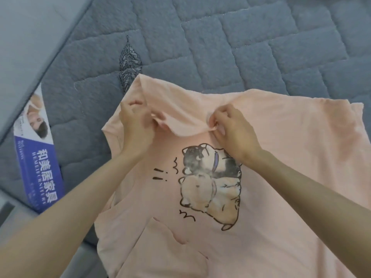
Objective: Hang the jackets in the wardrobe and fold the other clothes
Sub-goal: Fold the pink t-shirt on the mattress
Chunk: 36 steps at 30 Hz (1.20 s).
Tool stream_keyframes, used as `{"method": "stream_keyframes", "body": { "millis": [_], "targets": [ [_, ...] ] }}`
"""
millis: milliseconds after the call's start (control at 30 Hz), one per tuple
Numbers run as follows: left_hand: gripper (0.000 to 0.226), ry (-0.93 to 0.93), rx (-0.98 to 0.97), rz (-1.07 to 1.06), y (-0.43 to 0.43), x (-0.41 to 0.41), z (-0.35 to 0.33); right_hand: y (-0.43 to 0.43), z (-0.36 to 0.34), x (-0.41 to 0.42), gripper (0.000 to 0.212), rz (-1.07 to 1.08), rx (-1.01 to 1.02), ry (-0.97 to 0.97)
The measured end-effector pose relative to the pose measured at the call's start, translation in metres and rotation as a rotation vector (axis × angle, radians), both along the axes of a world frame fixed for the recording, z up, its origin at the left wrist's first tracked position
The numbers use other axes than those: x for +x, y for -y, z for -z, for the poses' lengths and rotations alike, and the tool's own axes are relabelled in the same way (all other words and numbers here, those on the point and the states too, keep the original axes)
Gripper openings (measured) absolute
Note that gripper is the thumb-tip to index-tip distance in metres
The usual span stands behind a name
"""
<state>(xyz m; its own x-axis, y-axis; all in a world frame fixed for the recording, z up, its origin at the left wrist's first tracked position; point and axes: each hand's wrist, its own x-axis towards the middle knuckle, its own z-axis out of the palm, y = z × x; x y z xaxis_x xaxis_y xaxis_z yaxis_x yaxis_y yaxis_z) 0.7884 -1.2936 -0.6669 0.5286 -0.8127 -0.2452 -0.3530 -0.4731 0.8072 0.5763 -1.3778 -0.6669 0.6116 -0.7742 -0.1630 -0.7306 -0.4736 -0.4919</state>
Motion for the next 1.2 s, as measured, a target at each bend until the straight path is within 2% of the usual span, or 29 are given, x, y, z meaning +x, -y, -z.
{"method": "stream_keyframes", "body": {
  "millis": [67, 133, 233, 333, 433, 533, 667, 800, 900, 1000, 1200],
  "targets": [
    [0.040, 0.122, 0.111, 0.057, -0.032, 0.001, 0.005, -0.012, 0.002, -0.004, 0.011, -0.011, -0.029, -0.152],
    [0.031, 0.157, 0.179, 0.010, -0.060, -0.003, 0.006, -0.021, -0.002, -0.003, 0.015, 0.015, -0.078, -0.208],
    [0.043, 0.222, 0.230, -0.141, -0.101, -0.011, 0.004, -0.035, -0.016, 0.012, 0.022, 0.021, -0.089, -0.137],
    [0.047, 0.230, 0.282, -0.294, -0.140, -0.017, -0.004, -0.049, -0.028, 0.043, 0.026, -0.083, -0.013, -0.067],
    [0.069, 0.116, 0.367, -0.385, -0.177, -0.021, -0.006, -0.065, -0.027, 0.080, 0.031, -0.174, 0.055, -0.032],
    [0.094, 0.005, 0.459, -0.451, -0.209, -0.027, -0.002, -0.083, -0.014, 0.115, 0.040, -0.212, 0.057, -0.122],
    [0.117, -0.006, 0.461, -0.549, -0.239, -0.042, 0.005, -0.100, 0.006, 0.156, 0.065, -0.070, 0.049, -0.235],
    [0.135, 0.010, 0.417, -0.381, -0.260, -0.045, 0.012, -0.110, 0.018, 0.189, 0.080, 0.093, 0.020, -0.246],
    [0.134, 0.057, 0.495, -0.196, -0.269, -0.053, 0.014, -0.117, 0.023, 0.208, 0.087, 0.135, -0.022, -0.317],
    [0.133, 0.054, 0.505, -0.097, -0.267, -0.066, 0.014, -0.119, 0.027, 0.219, 0.085, 0.198, -0.028, -0.333],
    [0.118, -0.065, 0.407, -0.247, -0.255, -0.072, 0.013, -0.117, 0.032, 0.226, 0.059, 0.254, -0.112, -0.355]
  ]
}}
